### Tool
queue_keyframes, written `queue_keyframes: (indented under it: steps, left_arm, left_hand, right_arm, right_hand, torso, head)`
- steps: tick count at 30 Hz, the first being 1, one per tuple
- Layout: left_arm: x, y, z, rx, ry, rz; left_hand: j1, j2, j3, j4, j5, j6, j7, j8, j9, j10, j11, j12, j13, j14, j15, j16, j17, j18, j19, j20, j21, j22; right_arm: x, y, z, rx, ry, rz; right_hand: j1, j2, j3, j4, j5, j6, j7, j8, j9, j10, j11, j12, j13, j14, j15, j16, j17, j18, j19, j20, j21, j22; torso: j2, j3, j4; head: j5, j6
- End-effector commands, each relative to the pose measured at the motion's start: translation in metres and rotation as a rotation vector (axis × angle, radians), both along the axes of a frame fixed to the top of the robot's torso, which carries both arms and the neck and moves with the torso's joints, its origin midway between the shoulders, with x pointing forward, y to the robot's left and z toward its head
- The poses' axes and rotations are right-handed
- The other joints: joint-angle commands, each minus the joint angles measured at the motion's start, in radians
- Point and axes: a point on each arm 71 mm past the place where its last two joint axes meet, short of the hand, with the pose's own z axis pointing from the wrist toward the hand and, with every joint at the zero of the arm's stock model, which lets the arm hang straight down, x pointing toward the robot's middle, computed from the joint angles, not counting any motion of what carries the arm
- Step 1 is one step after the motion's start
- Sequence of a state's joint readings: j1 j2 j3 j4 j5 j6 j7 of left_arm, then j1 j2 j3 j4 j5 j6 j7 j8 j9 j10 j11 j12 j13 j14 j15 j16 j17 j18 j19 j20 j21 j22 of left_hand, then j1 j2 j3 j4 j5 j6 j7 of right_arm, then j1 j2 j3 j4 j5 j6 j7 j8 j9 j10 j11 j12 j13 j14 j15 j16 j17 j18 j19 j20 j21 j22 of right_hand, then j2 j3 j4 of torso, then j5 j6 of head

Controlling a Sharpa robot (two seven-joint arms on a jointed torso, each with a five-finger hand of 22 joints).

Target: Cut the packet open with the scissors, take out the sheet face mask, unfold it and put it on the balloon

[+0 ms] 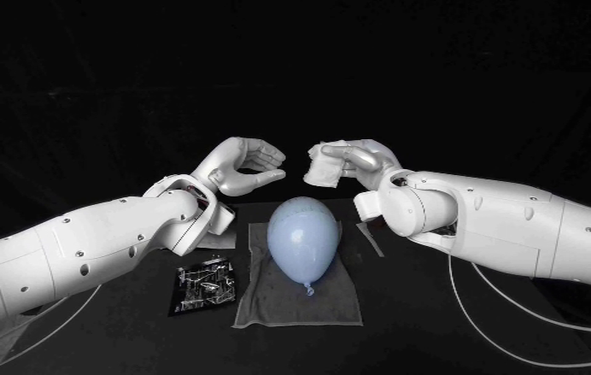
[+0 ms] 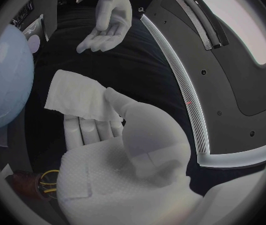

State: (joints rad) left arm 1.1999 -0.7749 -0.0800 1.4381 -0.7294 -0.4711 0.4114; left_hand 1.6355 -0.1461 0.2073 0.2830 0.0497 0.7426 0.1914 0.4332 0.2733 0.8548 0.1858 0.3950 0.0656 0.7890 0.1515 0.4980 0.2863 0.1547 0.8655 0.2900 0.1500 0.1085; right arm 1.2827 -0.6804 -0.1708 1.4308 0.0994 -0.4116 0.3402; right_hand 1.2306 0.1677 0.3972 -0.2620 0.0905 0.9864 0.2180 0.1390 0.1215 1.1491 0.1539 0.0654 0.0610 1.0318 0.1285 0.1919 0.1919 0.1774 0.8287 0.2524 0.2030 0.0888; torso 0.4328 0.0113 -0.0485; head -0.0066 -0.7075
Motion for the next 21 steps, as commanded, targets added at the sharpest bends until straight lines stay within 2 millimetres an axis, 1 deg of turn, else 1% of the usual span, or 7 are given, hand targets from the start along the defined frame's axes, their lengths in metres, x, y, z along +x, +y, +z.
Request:
queue_keyframes:
  steps: [1, 7, 9, 15, 17, 19, 21]
  left_arm:
    - [0.001, 0.001, -0.003, -0.113, 0.100, -0.001]
    - [0.002, 0.002, -0.010, -0.299, 0.282, 0.039]
    - [0.002, 0.001, -0.012, -0.345, 0.325, 0.042]
    - [0.002, -0.006, -0.015, -0.446, 0.426, 0.034]
    - [0.001, -0.010, -0.016, -0.472, 0.451, 0.021]
    - [0.001, -0.013, -0.016, -0.484, 0.463, 0.012]
    - [0.001, -0.015, -0.017, -0.494, 0.477, 0.010]
  left_hand:
    - [-0.013, 0.001, 0.005, 0.002, 0.000, 0.001, 0.041, -0.009, -0.003, 0.006, 0.000, -0.016, -0.003, 0.009, 0.000, -0.022, -0.008, 0.009, 0.011, 0.001, -0.010, -0.007]
    - [-0.028, 0.015, 0.014, 0.001, 0.000, -0.026, 0.038, -0.039, -0.023, -0.001, 0.007, -0.079, -0.004, 0.008, 0.010, -0.099, -0.034, 0.012, 0.026, 0.001, -0.032, -0.030]
    - [-0.035, 0.022, 0.017, 0.002, 0.000, -0.037, 0.028, -0.050, -0.031, -0.006, 0.013, -0.103, -0.004, 0.005, 0.016, -0.124, -0.044, 0.013, 0.029, 0.001, -0.040, -0.037]
    - [-0.059, 0.034, 0.020, 0.001, 0.000, -0.049, 0.002, -0.072, -0.052, 0.001, 0.000, -0.165, -0.004, 0.010, 0.014, -0.184, -0.071, 0.012, 0.037, 0.002, -0.063, -0.044]
    - [-0.061, 0.038, 0.022, 0.000, 0.000, -0.049, 0.002, -0.076, -0.056, 0.002, -0.003, -0.179, -0.004, 0.012, 0.015, -0.195, -0.077, 0.011, 0.036, 0.002, -0.069, -0.044]
    - [-0.060, 0.043, 0.027, -0.003, 0.000, -0.050, 0.003, -0.082, -0.060, 0.001, -0.005, -0.196, -0.004, 0.017, 0.015, -0.207, -0.084, 0.006, 0.029, 0.002, -0.079, -0.045]
    - [-0.062, 0.047, 0.030, -0.002, 0.000, -0.048, 0.016, -0.085, -0.063, 0.008, 0.005, -0.206, -0.003, 0.025, 0.016, -0.214, -0.087, 0.001, 0.024, 0.002, -0.084, -0.045]
  right_arm:
    - [0.002, -0.002, 0.001, -0.044, -0.029, 0.005]
    - [0.005, -0.005, 0.003, -0.166, -0.108, 0.028]
    - [0.006, -0.006, 0.004, -0.203, -0.132, 0.035]
    - [0.007, -0.007, 0.006, -0.304, -0.202, 0.057]
    - [0.008, -0.007, 0.006, -0.340, -0.230, 0.066]
    - [0.008, -0.006, 0.007, -0.367, -0.250, 0.073]
    - [0.009, -0.006, 0.007, -0.394, -0.270, 0.084]
  right_hand:
    - [-0.018, -0.007, 0.024, 0.003, -0.006, 0.007, 0.000, 0.004, 0.002, 0.009, 0.002, -0.002, 0.001, 0.008, 0.002, -0.005, 0.002, 0.007, 0.008, 0.001, 0.005, 0.001]
    - [-0.046, -0.035, 0.052, 0.020, -0.014, 0.002, 0.001, 0.005, 0.002, 0.004, 0.004, -0.003, 0.001, 0.000, 0.005, -0.011, 0.005, 0.007, 0.000, 0.004, 0.001, -0.004]
    - [-0.051, -0.045, 0.060, 0.023, -0.018, 0.000, 0.002, 0.004, 0.002, 0.000, 0.006, -0.004, 0.000, -0.004, 0.007, -0.014, 0.005, 0.007, -0.003, 0.006, -0.001, -0.005]
    - [-0.069, -0.089, 0.088, 0.044, -0.029, -0.012, 0.012, -0.001, 0.001, -0.046, 0.019, -0.005, 0.000, -0.039, 0.020, -0.030, 0.006, 0.006, -0.030, 0.018, -0.019, -0.016]
    - [-0.072, -0.102, 0.095, 0.052, -0.031, -0.014, 0.015, -0.002, 0.000, -0.063, 0.024, -0.005, 0.000, -0.052, 0.025, -0.035, 0.006, 0.006, -0.040, 0.023, -0.026, -0.019]
    - [-0.073, -0.104, 0.096, 0.053, -0.032, -0.014, 0.015, -0.002, 0.000, -0.065, 0.024, -0.005, 0.000, -0.053, 0.026, -0.035, 0.006, 0.006, -0.041, 0.023, -0.027, -0.019]
    - [-0.068, -0.105, 0.102, 0.054, -0.032, -0.013, 0.014, -0.001, 0.001, -0.066, 0.023, -0.003, 0.001, -0.052, 0.025, -0.033, 0.008, 0.007, -0.042, 0.024, -0.027, -0.019]
  torso:
    - [0.001, 0.0005, -0.0002]
    - [0.000, 0.0001, -0.0001]
    - [0.000, -0.0003, -0.0001]
    - [0.001, -0.0005, -0.0001]
    - [0.001, -0.0003, 0.0002]
    - [0.001, -0.0006, 0.0003]
    - [0.001, -0.0007, 0.0006]
  head:
    - [-0.001, 0.001]
    - [0.001, 0.003]
    - [0.000, 0.003]
    - [0.003, 0.005]
    - [0.003, 0.006]
    - [0.003, 0.006]
    - [0.005, 0.006]
